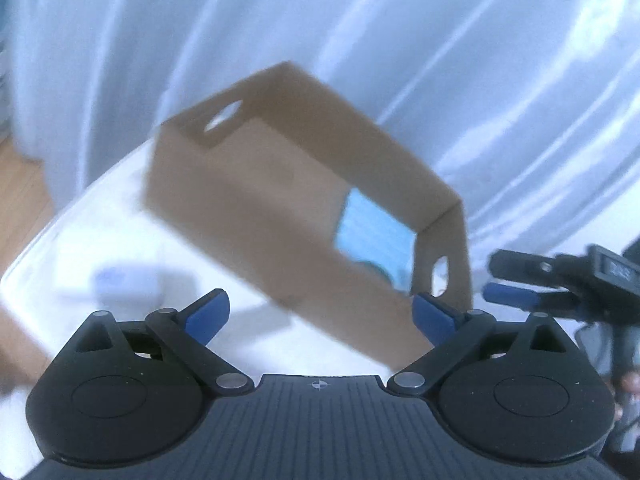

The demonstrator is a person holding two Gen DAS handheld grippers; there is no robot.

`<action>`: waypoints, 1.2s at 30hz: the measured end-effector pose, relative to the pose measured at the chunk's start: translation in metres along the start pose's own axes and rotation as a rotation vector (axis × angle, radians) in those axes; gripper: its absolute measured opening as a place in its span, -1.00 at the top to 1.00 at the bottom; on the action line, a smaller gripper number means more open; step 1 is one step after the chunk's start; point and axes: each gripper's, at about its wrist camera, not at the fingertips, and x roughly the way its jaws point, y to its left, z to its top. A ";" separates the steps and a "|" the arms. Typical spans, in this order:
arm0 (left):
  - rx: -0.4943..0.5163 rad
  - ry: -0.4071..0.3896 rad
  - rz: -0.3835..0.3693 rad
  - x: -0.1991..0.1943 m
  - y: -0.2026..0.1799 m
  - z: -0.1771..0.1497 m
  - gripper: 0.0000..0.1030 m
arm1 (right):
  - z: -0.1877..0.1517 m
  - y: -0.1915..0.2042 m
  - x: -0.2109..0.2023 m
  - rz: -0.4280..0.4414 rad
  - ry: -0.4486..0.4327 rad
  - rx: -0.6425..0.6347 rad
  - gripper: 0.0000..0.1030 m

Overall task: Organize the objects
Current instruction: 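Withdraw the right tool from the box toward the white tube, then lower the open right gripper over the white-and-pink squeeze tube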

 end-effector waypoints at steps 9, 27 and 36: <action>-0.047 0.043 0.060 0.007 0.011 -0.042 -0.91 | -0.060 0.047 0.038 0.060 0.070 -0.124 -0.93; -0.046 0.189 0.019 0.082 0.016 -0.038 -0.75 | -0.075 0.046 0.137 -0.022 0.204 -0.142 -0.92; -0.067 0.224 -0.002 0.093 0.026 -0.049 -0.48 | -0.080 0.032 0.162 -0.051 0.270 -0.123 -0.54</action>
